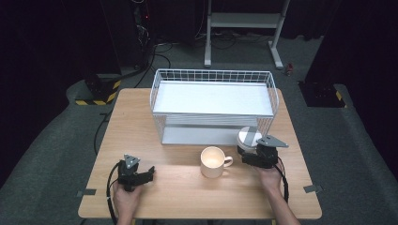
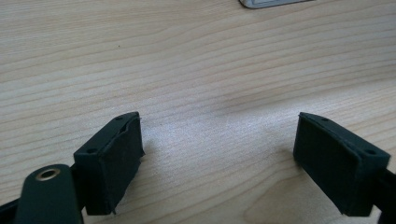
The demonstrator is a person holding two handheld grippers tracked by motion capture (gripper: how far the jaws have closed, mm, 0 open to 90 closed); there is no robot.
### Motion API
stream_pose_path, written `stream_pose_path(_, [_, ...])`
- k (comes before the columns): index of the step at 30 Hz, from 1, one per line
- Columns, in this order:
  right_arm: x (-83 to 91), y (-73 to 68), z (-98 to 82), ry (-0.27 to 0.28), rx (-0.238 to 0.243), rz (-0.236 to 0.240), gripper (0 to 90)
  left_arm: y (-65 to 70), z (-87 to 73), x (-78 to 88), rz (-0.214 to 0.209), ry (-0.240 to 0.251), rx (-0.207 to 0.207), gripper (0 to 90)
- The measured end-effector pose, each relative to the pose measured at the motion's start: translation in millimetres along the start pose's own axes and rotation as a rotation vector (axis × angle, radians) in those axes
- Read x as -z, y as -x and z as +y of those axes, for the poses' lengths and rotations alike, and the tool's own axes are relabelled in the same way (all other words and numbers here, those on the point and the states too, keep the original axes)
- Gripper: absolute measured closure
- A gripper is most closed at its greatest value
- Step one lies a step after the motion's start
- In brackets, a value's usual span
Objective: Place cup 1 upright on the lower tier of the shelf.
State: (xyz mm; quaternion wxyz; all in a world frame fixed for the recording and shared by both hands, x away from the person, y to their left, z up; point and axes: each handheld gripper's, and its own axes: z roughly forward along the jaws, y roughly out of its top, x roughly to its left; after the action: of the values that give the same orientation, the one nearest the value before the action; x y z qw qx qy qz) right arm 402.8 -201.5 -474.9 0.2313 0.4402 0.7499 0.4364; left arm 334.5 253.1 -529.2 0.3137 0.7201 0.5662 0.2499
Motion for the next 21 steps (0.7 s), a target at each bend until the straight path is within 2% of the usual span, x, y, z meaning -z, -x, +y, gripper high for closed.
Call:
stream_pose_path(11, [-27.7,-2.8,11.4,-0.024,-0.003,0.000,18.7,0.0,0.0,0.0,0.000,0.000,0.000,16.2])
stream_pose_path(21, [-41.1,-0.2,17.6,-0.019,-0.009,-0.007,18.7,0.1,-0.1,-0.1,0.001,0.002,0.000,16.2])
